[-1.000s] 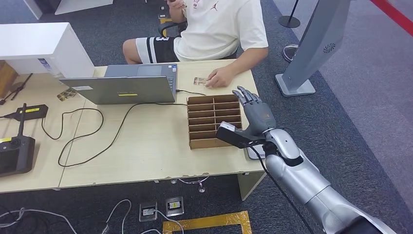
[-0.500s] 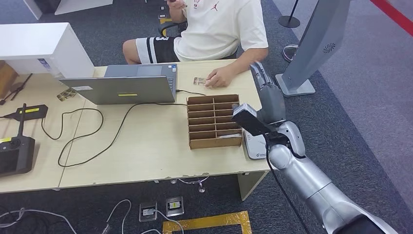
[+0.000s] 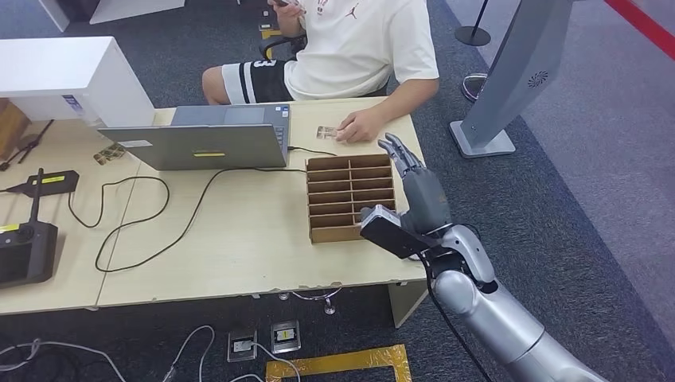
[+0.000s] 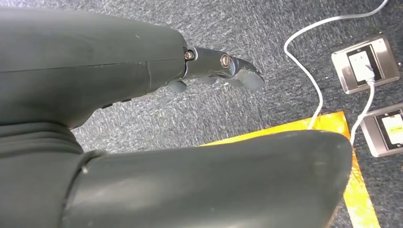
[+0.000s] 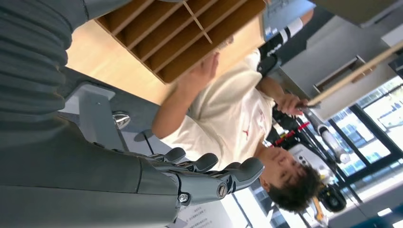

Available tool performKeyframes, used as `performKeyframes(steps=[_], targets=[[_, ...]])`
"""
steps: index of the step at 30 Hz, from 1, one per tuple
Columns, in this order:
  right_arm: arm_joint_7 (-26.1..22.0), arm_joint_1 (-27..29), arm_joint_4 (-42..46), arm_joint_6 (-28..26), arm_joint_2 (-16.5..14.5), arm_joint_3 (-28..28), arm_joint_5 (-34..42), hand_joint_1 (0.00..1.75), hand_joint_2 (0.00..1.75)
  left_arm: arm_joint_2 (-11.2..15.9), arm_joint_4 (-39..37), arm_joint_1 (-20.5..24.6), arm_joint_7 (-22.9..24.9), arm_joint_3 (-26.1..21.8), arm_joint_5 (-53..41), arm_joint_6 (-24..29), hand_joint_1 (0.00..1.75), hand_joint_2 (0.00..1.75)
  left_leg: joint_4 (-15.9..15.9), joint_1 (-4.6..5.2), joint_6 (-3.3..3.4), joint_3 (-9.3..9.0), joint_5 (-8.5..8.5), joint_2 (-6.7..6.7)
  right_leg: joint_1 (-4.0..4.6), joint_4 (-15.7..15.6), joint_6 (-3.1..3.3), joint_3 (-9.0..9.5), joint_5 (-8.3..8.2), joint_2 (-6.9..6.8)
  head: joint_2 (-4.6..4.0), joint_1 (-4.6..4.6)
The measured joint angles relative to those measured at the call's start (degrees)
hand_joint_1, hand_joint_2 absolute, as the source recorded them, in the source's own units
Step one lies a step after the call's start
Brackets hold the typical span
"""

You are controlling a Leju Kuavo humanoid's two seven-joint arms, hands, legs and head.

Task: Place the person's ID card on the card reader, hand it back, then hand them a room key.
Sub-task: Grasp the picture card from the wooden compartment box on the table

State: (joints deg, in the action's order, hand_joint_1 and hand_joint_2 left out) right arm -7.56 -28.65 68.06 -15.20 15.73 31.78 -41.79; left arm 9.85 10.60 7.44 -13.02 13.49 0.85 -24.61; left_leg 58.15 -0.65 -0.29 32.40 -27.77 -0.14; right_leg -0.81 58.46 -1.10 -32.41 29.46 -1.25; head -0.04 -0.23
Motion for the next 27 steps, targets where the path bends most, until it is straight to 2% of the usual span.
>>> performKeyframes(steps=[15,27], targets=[[7.2,5.5,5.6,4.7,3.1,1.6,-3.6,0.0,1.75,0.2,0.0,0.0,0.1,0.8,0.4,0.0,0.0,0.0,0.0,0.0,0.0,-0.01,0.0,-0.02,0.0,0.0,0.0,-0.01,0.0,0.05,0.0,0.0],[12.6,4.3,3.2,5.4,4.4,3.2,-12.4,0.0,1.75,0.2,0.0,0.0,1.1,0.8,0.9,0.0,0.0,0.0,0.0,0.0,0.0,-0.01,0.0,-0.02,0.0,0.0,-0.01,0.0,0.0,0.03,0.0,-0.01]])
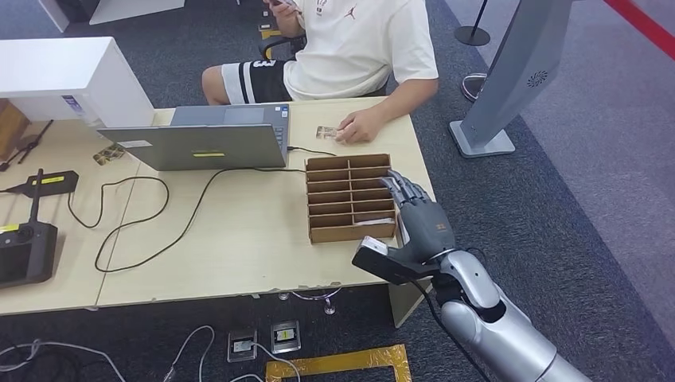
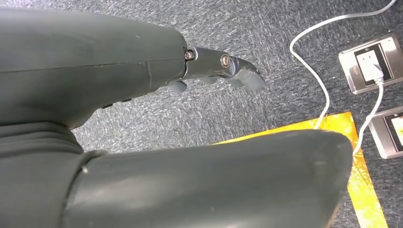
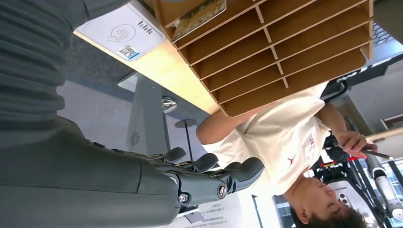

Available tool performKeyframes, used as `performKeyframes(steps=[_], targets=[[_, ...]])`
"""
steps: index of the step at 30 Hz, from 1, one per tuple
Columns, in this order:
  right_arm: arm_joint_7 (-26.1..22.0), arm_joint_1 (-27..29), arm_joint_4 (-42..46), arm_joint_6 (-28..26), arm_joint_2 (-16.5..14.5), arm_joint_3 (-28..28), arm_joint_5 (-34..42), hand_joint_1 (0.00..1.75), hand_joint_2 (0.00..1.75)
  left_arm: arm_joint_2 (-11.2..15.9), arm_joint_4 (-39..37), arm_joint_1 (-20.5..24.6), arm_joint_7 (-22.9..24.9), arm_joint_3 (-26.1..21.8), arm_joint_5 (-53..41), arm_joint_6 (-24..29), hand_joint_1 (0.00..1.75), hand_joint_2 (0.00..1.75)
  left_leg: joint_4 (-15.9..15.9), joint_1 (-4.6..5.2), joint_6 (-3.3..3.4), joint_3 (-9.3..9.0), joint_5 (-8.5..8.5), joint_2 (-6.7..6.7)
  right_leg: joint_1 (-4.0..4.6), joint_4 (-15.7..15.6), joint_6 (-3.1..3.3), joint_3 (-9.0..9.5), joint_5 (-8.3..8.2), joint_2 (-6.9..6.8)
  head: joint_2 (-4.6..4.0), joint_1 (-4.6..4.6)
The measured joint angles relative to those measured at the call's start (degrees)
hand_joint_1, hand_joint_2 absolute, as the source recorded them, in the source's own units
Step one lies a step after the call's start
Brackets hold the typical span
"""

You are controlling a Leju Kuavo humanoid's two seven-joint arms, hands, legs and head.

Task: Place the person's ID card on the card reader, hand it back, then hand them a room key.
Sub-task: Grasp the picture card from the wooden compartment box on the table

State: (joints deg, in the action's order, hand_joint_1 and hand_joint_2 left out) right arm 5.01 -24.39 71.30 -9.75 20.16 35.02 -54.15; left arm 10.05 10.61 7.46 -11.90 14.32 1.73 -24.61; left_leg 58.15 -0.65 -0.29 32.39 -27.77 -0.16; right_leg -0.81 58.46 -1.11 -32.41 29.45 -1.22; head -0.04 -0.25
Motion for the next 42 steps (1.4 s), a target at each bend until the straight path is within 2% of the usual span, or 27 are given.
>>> performKeyframes(steps=[21,31,36,42], targets=[[-0.1,-4.8,-9.5,3.5,-2.2,2.9,-3.6,0.0,1.75,-0.5,0.0,0.1,0.2,0.0,1.2,0.0,0.0,0.0,0.0,0.0,0.0,0.02,0.0,0.02,0.0,0.0,0.0,0.0,0.0,-0.04,0.0,0.01],[-0.7,-6.5,-13.9,3.3,-4.1,3.7,-4.1,0.0,1.75,-0.6,0.0,0.2,0.9,0.1,1.2,0.0,0.0,0.0,0.0,0.0,0.0,0.02,0.0,0.02,0.0,0.0,0.0,0.0,0.0,-0.03,0.0,0.01],[-1.4,-8.1,-16.8,3.1,-5.6,3.9,-4.3,0.0,1.75,0.1,0.0,0.7,3.2,0.6,0.3,0.0,0.0,0.0,0.0,-0.01,0.0,0.01,0.01,0.01,0.01,0.0,0.0,0.0,0.0,-0.04,0.0,0.01],[-1.7,-8.9,-18.7,3.0,-6.7,4.1,-4.3,0.0,1.75,1.1,0.0,1.1,3.6,1.3,0.3,0.0,0.0,0.0,0.0,-0.01,-0.01,0.01,0.01,0.01,0.01,0.0,0.0,0.0,0.0,-0.02,0.0,0.02]])
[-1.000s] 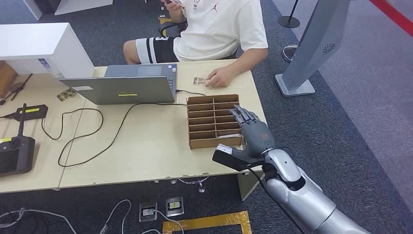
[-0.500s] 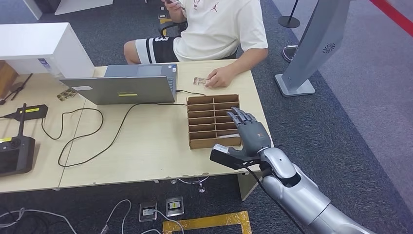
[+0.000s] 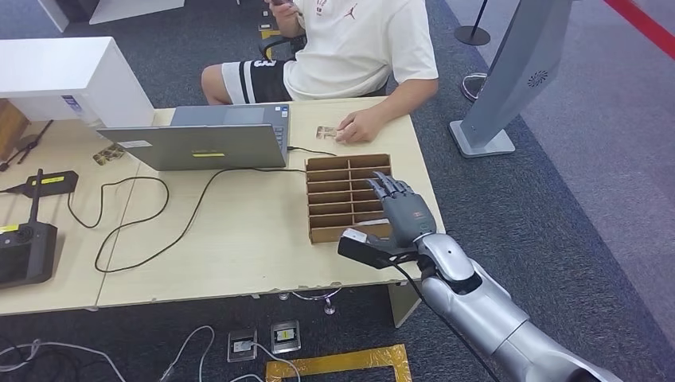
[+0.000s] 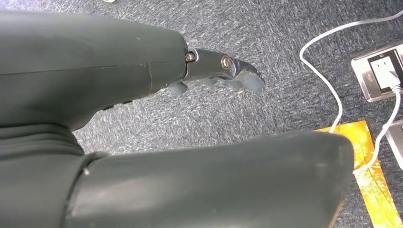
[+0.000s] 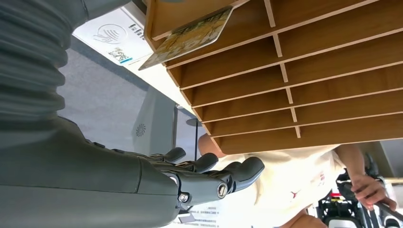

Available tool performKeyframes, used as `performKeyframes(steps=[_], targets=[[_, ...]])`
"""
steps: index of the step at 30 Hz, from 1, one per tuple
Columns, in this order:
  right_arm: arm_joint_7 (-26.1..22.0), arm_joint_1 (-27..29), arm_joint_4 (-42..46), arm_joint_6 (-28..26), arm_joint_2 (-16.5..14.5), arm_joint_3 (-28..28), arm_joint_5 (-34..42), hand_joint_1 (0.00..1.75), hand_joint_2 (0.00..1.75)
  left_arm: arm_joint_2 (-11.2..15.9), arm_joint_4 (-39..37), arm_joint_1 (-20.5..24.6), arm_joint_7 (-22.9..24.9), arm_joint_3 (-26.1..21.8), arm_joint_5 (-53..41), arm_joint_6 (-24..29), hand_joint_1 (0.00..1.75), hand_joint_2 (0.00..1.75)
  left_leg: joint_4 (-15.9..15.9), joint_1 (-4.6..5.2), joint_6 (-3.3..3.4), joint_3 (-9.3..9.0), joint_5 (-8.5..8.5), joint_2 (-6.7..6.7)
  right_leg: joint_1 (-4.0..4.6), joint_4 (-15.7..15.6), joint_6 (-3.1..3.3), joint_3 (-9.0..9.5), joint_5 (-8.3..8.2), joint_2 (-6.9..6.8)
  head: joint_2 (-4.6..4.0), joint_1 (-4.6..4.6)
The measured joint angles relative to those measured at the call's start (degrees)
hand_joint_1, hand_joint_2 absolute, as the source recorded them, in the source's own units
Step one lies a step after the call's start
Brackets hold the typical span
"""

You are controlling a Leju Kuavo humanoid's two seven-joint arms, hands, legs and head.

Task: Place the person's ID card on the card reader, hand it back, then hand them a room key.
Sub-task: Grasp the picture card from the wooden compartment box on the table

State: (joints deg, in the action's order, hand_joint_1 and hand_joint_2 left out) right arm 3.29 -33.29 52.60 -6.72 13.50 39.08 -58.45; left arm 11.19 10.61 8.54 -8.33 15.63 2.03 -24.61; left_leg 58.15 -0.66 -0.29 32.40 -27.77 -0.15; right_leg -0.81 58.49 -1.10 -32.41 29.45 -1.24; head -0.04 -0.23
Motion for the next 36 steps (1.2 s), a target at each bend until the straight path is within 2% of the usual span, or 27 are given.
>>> performKeyframes(steps=[23,28,29,32,33,36], targets=[[-0.6,-0.9,-4.2,0.0,-1.7,0.1,0.3,0.0,1.75,0.3,0.0,0.2,0.5,0.3,0.0,0.0,0.0,0.0,0.0,0.0,0.0,-0.01,0.0,0.0,0.0,0.0,0.0,0.0,0.0,0.01,0.0,-0.01],[-0.6,-0.9,-4.6,0.6,-1.9,0.1,0.5,0.0,1.75,-0.1,0.0,-0.1,-0.9,0.3,1.1,0.0,0.0,0.0,0.0,0.01,0.0,-0.01,0.0,0.0,-0.01,0.0,0.0,0.0,0.0,0.0,0.0,-0.01],[-0.6,-0.9,-4.7,0.6,-1.9,0.1,0.5,0.09,1.75,-0.2,0.0,-0.2,-1.2,0.3,1.2,0.0,0.0,0.0,0.0,0.01,0.0,-0.01,0.0,0.0,-0.01,0.0,0.0,0.0,0.0,0.01,0.0,-0.01],[-0.7,-0.9,-5.0,0.7,-1.9,0.1,0.7,1.26,1.75,-0.5,0.0,-0.3,-1.4,0.3,1.2,0.0,0.0,0.0,0.0,0.0,0.0,0.0,0.0,0.0,-0.01,0.0,0.0,0.0,0.0,0.0,0.0,-0.01],[-0.7,-0.9,-5.1,0.9,-1.9,0.1,0.7,1.59,1.75,-0.6,0.0,-0.3,-1.5,0.3,1.2,0.0,0.0,0.0,0.0,0.0,0.0,0.0,0.0,0.0,-0.01,0.0,0.0,0.0,0.0,0.0,0.0,0.0],[-0.6,-0.9,-5.3,1.6,-1.9,0.1,1.2,1.7,1.75,-0.9,0.0,-0.3,-1.5,0.3,1.3,0.0,0.0,0.0,0.0,0.0,0.0,-0.01,0.0,0.0,0.0,0.0,0.0,0.0,0.0,0.0,0.0,0.0]])
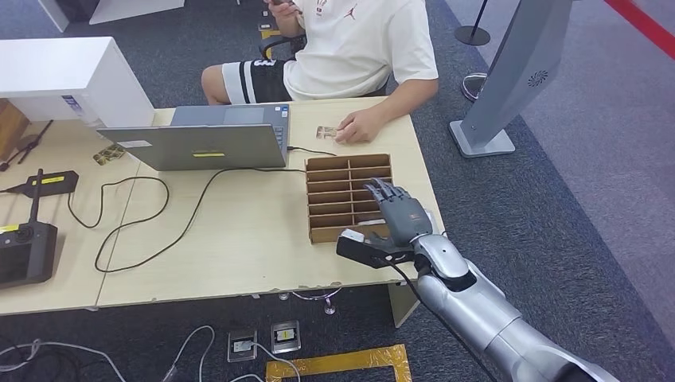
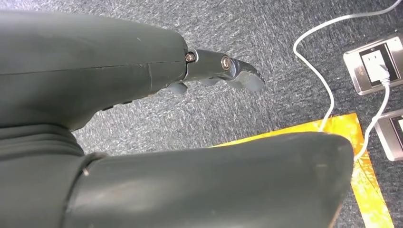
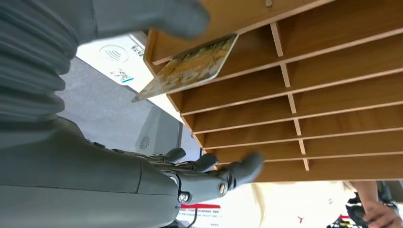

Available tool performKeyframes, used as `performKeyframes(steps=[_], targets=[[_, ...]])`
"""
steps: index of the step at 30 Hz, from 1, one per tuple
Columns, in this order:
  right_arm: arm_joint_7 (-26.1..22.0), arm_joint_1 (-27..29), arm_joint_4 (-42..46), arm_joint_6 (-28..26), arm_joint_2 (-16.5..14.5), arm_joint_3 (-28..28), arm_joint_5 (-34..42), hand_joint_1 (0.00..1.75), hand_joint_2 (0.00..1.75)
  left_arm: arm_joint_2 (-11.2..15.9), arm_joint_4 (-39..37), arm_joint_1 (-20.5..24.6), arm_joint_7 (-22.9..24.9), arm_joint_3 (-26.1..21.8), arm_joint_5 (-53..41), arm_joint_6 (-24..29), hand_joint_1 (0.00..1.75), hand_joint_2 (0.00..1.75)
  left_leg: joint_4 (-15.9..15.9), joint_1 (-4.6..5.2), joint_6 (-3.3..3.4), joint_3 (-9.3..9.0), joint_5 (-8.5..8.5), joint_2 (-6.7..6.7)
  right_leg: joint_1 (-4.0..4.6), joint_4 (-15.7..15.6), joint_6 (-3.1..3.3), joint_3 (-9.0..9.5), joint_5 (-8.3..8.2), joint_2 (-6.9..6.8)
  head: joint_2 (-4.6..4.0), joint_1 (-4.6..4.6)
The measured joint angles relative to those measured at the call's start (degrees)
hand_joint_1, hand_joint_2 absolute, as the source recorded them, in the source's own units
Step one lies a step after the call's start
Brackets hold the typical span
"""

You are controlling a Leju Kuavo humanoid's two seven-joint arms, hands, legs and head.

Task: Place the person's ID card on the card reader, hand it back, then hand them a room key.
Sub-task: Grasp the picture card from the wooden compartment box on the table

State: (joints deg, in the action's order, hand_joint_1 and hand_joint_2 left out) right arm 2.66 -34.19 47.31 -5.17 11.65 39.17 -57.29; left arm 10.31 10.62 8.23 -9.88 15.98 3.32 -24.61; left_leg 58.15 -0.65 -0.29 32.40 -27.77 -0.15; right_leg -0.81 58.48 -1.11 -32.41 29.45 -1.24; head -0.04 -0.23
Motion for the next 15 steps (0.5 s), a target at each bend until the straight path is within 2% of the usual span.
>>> performKeyframes(steps=[6,10,15], targets=[[0.1,0.0,-0.2,1.6,0.0,0.0,0.8,1.72,1.75,-0.4,0.0,0.0,0.0,0.0,0.3,0.0,0.0,0.0,0.0,0.0,0.0,0.0,0.0,0.0,0.0,0.0,0.0,0.0,0.0,0.0,0.0,0.0],[0.1,0.0,-0.3,1.9,0.0,0.0,1.0,1.63,1.75,-0.4,0.0,0.0,0.0,0.0,0.3,0.0,0.0,0.0,0.0,0.0,0.0,0.0,0.0,0.0,0.0,0.0,0.0,0.0,0.0,0.0,0.0,-0.01],[0.1,-0.1,-0.3,2.1,0.0,0.0,1.1,1.63,1.75,-0.7,0.0,0.0,0.0,0.0,0.7,0.0,0.0,0.0,0.0,0.0,0.0,-0.01,0.0,0.0,0.0,0.0,0.0,0.0,0.0,0.0,0.0,-0.01]])
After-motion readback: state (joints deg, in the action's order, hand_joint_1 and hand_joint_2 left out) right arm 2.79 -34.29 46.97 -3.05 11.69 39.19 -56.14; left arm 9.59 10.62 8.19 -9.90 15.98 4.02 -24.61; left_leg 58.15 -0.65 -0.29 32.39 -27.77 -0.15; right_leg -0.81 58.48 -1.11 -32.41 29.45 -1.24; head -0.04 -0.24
